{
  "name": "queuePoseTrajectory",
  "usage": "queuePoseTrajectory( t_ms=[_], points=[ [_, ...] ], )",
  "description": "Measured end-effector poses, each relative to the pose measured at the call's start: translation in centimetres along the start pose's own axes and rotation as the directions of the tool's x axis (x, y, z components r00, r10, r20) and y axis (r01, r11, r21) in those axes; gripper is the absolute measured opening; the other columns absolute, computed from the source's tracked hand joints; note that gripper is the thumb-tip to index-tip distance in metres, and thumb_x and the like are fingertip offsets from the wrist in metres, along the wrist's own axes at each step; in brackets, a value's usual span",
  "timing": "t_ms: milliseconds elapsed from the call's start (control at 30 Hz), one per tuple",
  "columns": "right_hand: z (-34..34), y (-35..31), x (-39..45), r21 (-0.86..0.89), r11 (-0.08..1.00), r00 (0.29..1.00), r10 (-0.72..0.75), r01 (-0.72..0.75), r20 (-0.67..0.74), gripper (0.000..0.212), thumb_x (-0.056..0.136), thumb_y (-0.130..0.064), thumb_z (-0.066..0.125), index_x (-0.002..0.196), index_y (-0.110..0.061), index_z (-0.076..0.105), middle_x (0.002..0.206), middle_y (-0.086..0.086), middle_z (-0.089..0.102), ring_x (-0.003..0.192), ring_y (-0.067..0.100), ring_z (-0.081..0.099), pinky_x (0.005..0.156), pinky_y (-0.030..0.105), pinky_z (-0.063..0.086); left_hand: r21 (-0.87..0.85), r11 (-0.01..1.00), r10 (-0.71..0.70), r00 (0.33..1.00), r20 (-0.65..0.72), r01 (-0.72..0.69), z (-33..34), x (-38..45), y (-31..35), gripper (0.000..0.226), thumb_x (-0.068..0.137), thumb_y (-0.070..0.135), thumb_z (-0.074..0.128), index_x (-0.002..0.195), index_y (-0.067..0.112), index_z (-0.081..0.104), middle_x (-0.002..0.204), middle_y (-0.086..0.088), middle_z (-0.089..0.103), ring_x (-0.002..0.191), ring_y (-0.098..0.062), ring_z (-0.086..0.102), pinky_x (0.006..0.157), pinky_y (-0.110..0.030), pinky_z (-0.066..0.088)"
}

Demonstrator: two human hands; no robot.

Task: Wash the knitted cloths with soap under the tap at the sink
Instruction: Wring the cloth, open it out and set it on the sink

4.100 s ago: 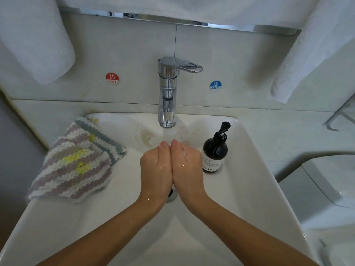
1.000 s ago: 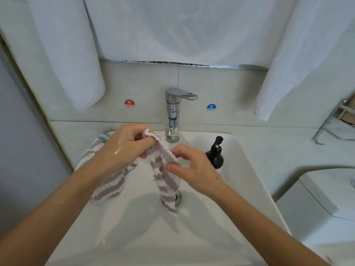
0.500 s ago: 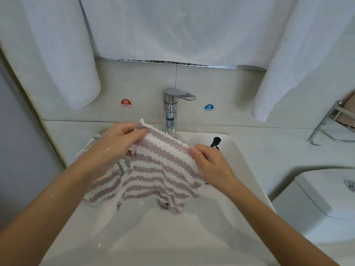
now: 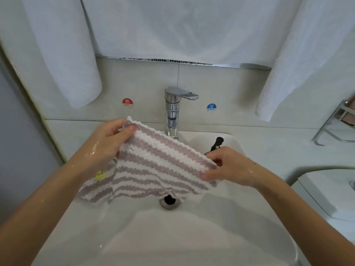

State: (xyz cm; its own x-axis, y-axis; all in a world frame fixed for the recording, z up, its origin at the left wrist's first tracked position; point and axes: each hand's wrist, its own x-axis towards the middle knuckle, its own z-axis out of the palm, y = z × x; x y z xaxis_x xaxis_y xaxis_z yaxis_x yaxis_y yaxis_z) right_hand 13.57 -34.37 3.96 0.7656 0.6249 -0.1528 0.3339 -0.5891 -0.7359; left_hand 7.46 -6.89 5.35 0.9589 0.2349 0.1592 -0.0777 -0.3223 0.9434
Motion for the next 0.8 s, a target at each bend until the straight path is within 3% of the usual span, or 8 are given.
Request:
queuePoseTrajectory(
  t_ms=[100, 167, 233, 333, 433, 600, 700, 800],
  points=[
    [-0.6, 0.7, 0.0, -0.079, 0.996, 0.999, 0.034, -0.037, -0.042, 0.010, 0.081, -0.011, 0.074, 0.074, -0.016, 0.068, 0.058, -0.015, 0.057, 0.058, 0.003, 0.051, 0.060, 0.018, 0.044, 0.012, 1.000, 0.009, 0.999, -0.051, -0.008, -0.5, 0.0, -0.3, 0.027, 0.102, 0.023, 0.045, 0.086, 0.011, 0.064, 0.060, 0.007, 0.062, 0.052, -0.006, 0.059, 0.046, -0.017, 0.046],
    [-0.8, 0.9, -0.2, -0.033, 0.998, 0.995, 0.043, -0.046, -0.086, 0.015, 0.086, -0.005, 0.067, 0.076, -0.016, 0.068, 0.059, -0.014, 0.063, 0.059, 0.001, 0.057, 0.062, 0.016, 0.048, 0.037, 0.999, 0.012, 0.998, -0.066, -0.009, -1.2, 0.2, -0.8, 0.028, 0.102, 0.025, 0.045, 0.090, 0.008, 0.063, 0.067, -0.001, 0.063, 0.059, -0.017, 0.060, 0.055, -0.027, 0.048],
    [-0.8, 1.3, -0.3, 0.049, 0.998, 0.989, 0.056, -0.049, -0.135, 0.015, 0.090, -0.004, 0.062, 0.077, -0.010, 0.065, 0.067, -0.004, 0.068, 0.068, 0.009, 0.063, 0.070, 0.025, 0.052, 0.057, 0.998, 0.005, 0.998, -0.063, -0.001, -1.7, 0.3, -1.2, 0.030, 0.102, 0.026, 0.045, 0.096, 0.001, 0.062, 0.078, -0.012, 0.062, 0.068, -0.024, 0.059, 0.064, -0.037, 0.047],
    [-0.4, 1.4, -0.5, 0.193, 0.981, 0.991, 0.051, -0.026, -0.125, 0.013, 0.090, -0.015, 0.064, 0.083, -0.005, 0.061, 0.085, 0.017, 0.066, 0.085, 0.020, 0.062, 0.093, 0.042, 0.050, 0.151, 0.988, 0.026, 0.997, -0.074, -0.014, -2.1, 0.4, -1.7, 0.035, 0.101, 0.028, 0.046, 0.098, -0.004, 0.061, 0.079, -0.013, 0.056, 0.069, -0.023, 0.053, 0.064, -0.033, 0.041],
    [0.2, 1.1, -0.3, 0.468, 0.882, 0.985, 0.121, -0.049, -0.126, 0.041, 0.078, -0.027, 0.056, 0.106, 0.004, 0.058, 0.109, 0.023, 0.066, 0.100, 0.026, 0.067, 0.102, 0.042, 0.048, 0.241, 0.970, 0.003, 0.995, -0.095, 0.021, -2.4, 0.5, -1.9, 0.034, 0.101, 0.031, 0.046, 0.091, 0.004, 0.064, 0.076, -0.006, 0.057, 0.065, -0.020, 0.053, 0.060, -0.033, 0.045],
    [1.1, 1.0, 0.8, 0.552, 0.822, 0.948, 0.276, -0.145, -0.162, 0.031, 0.096, -0.018, 0.036, 0.110, -0.001, 0.057, 0.091, 0.017, 0.065, 0.088, 0.037, 0.066, 0.098, 0.047, 0.050, 0.202, 0.973, -0.099, 0.993, -0.057, 0.108, -1.4, 0.4, -2.5, 0.036, 0.102, 0.032, 0.044, 0.096, 0.006, 0.066, 0.092, -0.017, 0.068, 0.074, -0.025, 0.063, 0.068, -0.034, 0.053],
    [1.3, 0.7, 1.1, 0.536, 0.828, 0.919, 0.328, -0.167, -0.219, 0.025, 0.100, -0.023, 0.039, 0.103, -0.003, 0.053, 0.083, 0.011, 0.057, 0.072, 0.024, 0.059, 0.076, 0.038, 0.055, 0.107, 0.964, -0.237, 0.968, -0.081, 0.245, -0.7, 0.4, -3.2, 0.032, 0.100, 0.042, 0.043, 0.097, 0.019, 0.065, 0.096, -0.008, 0.069, 0.083, -0.025, 0.066, 0.071, -0.031, 0.052],
    [1.3, 0.5, 0.7, 0.562, 0.824, 0.923, 0.273, -0.078, -0.271, 0.012, 0.101, -0.028, 0.048, 0.106, -0.021, 0.055, 0.079, -0.003, 0.063, 0.064, 0.011, 0.061, 0.064, 0.026, 0.051, 0.026, 0.934, -0.357, 0.934, 0.000, 0.357, -0.4, 0.2, -3.7, 0.039, 0.096, 0.052, 0.046, 0.116, 0.021, 0.061, 0.106, -0.004, 0.069, 0.087, -0.025, 0.068, 0.077, -0.033, 0.054]
  ],
)
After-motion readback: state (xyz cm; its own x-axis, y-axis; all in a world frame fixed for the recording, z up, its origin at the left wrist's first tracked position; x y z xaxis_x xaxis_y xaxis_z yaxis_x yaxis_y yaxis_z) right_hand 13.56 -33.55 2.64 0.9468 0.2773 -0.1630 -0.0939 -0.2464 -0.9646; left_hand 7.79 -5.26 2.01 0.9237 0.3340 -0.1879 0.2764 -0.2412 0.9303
